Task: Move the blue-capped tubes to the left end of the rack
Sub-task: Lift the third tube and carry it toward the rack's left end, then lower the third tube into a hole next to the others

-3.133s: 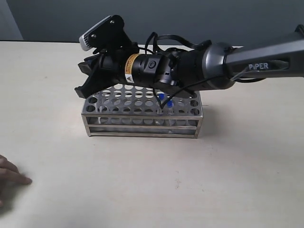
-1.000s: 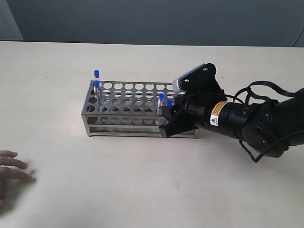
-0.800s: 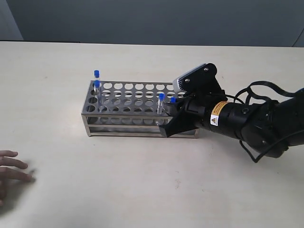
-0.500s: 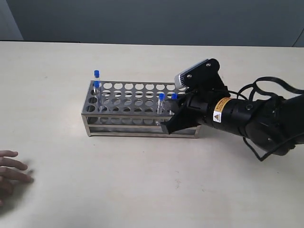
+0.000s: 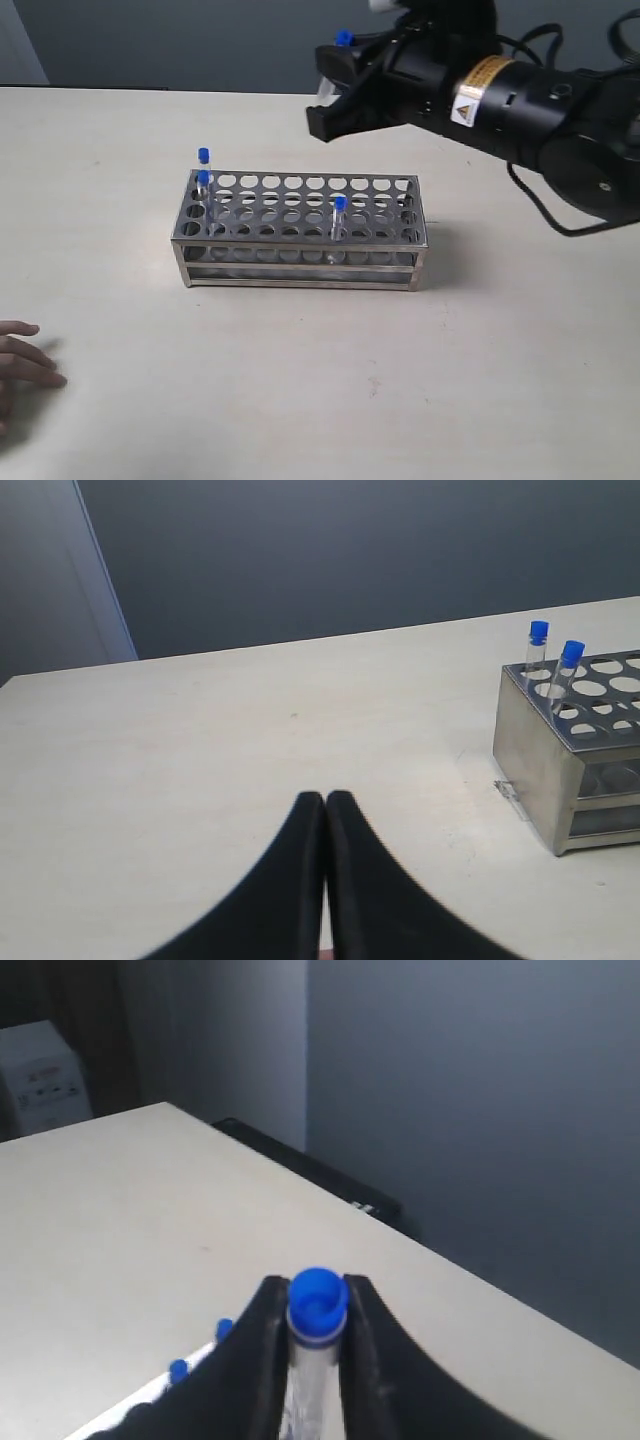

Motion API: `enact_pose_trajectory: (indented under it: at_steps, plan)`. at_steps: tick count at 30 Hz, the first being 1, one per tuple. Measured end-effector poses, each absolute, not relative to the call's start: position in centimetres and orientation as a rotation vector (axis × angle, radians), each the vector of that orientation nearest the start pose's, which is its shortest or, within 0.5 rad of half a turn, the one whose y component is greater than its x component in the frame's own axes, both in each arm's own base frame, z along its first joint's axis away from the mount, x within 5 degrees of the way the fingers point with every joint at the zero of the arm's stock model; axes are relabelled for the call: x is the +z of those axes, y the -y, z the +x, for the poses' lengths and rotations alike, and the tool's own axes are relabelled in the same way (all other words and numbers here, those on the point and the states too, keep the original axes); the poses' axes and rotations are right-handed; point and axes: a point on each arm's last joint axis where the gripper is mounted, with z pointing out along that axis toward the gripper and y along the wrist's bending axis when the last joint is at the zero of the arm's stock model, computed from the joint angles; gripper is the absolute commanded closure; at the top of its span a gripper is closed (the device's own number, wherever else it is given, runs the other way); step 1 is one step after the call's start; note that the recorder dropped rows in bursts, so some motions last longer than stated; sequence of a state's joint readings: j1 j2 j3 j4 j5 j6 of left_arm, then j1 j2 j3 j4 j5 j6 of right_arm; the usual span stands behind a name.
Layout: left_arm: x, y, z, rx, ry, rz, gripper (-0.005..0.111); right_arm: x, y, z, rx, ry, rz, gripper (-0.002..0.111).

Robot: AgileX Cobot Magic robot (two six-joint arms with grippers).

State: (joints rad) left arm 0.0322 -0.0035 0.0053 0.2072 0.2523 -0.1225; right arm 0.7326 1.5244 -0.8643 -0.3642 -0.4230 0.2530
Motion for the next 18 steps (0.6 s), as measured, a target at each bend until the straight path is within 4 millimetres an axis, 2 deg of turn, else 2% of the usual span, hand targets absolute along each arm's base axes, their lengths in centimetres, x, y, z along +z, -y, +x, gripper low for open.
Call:
enact_pose_trajectory:
  at_steps: [6,8,10,13,18]
  plan:
    - [18.9,-0.6,5.5,0.126,-1.734,0.002,0.106,25.8,-29.5,23.7,0.698,-1.562,-0.971,0.108]
    - [18.9,-0.6,5.5,0.126,-1.734,0.002,0.106,24.2,-32.4,23.6,0.724,-1.566,-1.036,0.108]
    - [18.9,-0.6,5.5,0.126,-1.734,0.002,0.106,22.6,-33.8,24.1,0.723,-1.596,-1.058,0.108]
    - [18.9,-0.6,5.5,0.126,-1.734,0.002,0.106,20.9,-34.7,24.8,0.720,-1.634,-1.067,0.108]
    - [18.9,-0.6,5.5,0.126,-1.734,0.002,0.106,20.4,-34.9,25.0,0.715,-1.664,-1.066,0.108]
